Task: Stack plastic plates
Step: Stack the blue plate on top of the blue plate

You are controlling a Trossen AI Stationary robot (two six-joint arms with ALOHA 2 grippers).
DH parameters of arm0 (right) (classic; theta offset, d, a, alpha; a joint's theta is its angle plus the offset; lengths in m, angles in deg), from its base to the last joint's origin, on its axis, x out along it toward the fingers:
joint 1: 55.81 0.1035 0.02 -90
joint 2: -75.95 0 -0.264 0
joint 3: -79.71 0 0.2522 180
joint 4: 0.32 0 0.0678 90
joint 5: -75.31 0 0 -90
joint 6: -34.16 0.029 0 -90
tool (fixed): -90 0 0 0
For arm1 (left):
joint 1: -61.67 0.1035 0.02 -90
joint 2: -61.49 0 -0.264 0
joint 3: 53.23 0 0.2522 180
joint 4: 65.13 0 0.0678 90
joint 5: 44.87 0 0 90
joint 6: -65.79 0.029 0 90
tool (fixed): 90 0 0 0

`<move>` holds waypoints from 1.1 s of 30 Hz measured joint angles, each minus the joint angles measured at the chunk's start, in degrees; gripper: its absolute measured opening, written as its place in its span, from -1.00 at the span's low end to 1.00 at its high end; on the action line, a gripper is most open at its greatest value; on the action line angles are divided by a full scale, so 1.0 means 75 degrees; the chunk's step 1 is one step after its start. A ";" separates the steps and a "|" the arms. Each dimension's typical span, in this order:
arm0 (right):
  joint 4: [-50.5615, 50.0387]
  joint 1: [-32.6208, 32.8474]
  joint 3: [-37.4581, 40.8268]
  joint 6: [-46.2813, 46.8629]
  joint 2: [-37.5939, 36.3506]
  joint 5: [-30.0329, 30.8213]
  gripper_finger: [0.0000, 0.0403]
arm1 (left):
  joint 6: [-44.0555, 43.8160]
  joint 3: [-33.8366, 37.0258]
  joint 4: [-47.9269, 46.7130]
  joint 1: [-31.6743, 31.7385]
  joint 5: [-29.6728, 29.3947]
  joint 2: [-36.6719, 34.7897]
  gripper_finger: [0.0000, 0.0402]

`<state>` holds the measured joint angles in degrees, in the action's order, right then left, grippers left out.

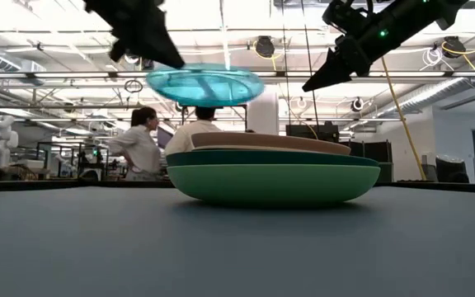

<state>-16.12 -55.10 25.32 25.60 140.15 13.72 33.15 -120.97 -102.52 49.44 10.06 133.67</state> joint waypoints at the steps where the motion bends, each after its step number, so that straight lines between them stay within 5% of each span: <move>1: 0.0000 0.0001 0.0000 -0.0017 0.0000 0.0000 -0.57 | 0.0129 0.0000 0.0232 0.0137 0.0107 0.0117 -0.98; 9: -0.0031 0.0002 0.0000 -0.0035 0.0000 0.0000 -0.57 | 0.0713 0.0000 0.1567 0.0905 0.1086 0.0730 -0.98; 33: -0.0079 0.0002 0.0000 -0.0038 0.0000 0.0000 -0.57 | 0.0544 0.0012 0.2157 0.0907 0.1309 0.1341 -0.97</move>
<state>-16.71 -55.08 25.32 25.31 140.15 13.72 37.23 -120.88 -86.34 56.24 19.88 143.72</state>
